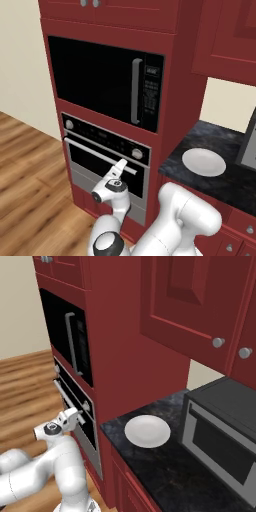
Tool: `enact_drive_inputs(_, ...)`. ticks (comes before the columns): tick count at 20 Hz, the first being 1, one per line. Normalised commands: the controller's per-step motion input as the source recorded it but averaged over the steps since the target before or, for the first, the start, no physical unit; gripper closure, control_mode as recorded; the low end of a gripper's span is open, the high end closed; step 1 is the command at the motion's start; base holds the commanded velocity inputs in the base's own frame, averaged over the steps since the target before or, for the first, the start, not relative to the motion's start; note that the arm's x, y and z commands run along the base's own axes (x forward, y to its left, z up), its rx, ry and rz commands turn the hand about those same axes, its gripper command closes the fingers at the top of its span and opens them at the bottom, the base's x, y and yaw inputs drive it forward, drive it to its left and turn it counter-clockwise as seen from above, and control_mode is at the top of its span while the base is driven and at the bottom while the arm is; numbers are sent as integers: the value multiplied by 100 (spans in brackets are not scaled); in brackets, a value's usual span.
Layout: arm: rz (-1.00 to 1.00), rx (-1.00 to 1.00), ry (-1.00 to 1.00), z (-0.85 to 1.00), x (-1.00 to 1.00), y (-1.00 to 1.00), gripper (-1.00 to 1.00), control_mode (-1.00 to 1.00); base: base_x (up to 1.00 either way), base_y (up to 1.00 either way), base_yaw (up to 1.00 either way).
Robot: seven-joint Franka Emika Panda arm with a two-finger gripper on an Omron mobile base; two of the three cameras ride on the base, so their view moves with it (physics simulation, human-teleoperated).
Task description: Take the baked cake out of the oven and place it on the plate for cooling. Then close the oven door.
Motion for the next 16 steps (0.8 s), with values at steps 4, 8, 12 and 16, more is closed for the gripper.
enact_drive_inputs(4, 0, 2, 2, -23, 52, -16, 100, -100, 0, 0, 0)
enact_drive_inputs(8, 0, 14, 0, -27, 19, 11, 100, -100, 0, 0, 0)
enact_drive_inputs(12, 0, 14, 0, -39, 1, 73, 100, -100, 0, 0, 0)
enact_drive_inputs(16, 0, 4, 0, -63, 0, 100, 100, -100, 0, 0, 0)
